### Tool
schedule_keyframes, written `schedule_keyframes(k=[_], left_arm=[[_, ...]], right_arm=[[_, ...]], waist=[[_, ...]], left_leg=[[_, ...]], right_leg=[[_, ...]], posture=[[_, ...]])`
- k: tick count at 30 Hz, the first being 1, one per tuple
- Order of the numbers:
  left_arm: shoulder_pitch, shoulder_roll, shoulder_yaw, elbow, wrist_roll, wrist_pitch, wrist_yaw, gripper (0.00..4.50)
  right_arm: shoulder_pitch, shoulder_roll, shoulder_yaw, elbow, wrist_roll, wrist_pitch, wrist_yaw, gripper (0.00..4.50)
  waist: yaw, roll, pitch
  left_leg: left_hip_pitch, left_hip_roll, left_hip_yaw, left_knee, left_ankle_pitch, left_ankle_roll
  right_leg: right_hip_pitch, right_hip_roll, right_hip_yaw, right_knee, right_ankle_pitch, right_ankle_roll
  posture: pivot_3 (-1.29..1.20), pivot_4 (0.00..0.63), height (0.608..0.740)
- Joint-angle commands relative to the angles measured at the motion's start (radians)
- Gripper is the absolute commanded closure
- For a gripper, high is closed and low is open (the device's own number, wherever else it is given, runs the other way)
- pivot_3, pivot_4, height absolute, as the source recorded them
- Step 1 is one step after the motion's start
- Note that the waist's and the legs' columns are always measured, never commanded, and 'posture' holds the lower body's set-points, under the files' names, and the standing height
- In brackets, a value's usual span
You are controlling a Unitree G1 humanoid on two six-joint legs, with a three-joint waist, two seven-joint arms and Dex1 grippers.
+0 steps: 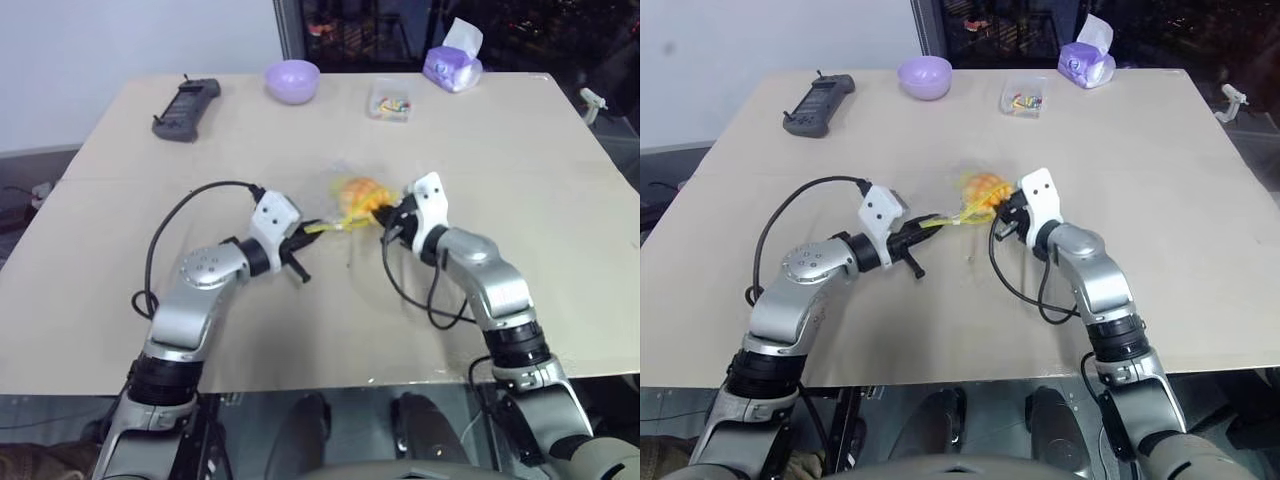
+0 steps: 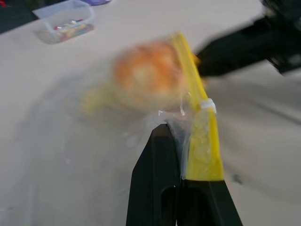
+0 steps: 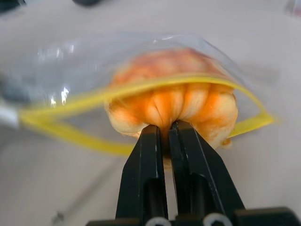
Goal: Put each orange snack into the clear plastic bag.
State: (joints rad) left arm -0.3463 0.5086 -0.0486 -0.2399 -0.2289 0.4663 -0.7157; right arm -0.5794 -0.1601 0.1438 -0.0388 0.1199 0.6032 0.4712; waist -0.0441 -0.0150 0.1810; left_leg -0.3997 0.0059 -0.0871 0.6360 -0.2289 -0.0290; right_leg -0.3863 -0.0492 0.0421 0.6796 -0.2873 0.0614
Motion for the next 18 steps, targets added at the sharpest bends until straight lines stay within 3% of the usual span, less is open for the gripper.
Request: schedule_keyframes(k=[1,7,14,18], left_arm=[[0.001,0.015,0.005,-0.058,-0.029,-0.028,-0.033,4.50],[0.011,0.030,0.006,-0.083,-0.031,-0.060,-0.061,4.50],[0.021,0.082,-0.022,-0.028,0.086,-0.224,-0.052,4.50],[0.025,0.085,-0.029,0.015,0.111,-0.271,-0.052,4.50]], right_arm=[[-0.035,0.005,0.028,-0.013,-0.006,-0.048,0.010,4.34],[-0.065,-0.019,0.094,0.106,-0.065,-0.127,0.041,4.34],[-0.072,-0.150,0.215,0.122,-0.195,-0.304,0.148,4.34],[-0.072,-0.128,0.176,0.120,-0.135,-0.304,0.172,4.34]], waist=[[0.001,0.000,0.000],[0.002,0.000,0.000],[0.002,0.000,0.000],[0.002,0.000,0.000]], left_leg=[[0.000,0.000,0.000,0.000,0.000,0.000],[0.000,0.000,0.000,0.000,0.000,0.000],[0.000,0.000,0.000,0.000,0.000,0.000],[0.000,0.000,0.000,0.000,0.000,0.000]], right_leg=[[0.000,0.000,0.000,0.000,0.000,0.000],[0.000,0.000,0.000,0.000,0.000,0.000],[0.000,0.000,0.000,-0.001,0.000,0.000],[0.000,0.000,0.000,-0.001,0.000,0.000]], posture=[[0.00,0.150,0.740],[0.00,0.150,0.740],[0.00,0.150,0.740],[0.00,0.150,0.740]])
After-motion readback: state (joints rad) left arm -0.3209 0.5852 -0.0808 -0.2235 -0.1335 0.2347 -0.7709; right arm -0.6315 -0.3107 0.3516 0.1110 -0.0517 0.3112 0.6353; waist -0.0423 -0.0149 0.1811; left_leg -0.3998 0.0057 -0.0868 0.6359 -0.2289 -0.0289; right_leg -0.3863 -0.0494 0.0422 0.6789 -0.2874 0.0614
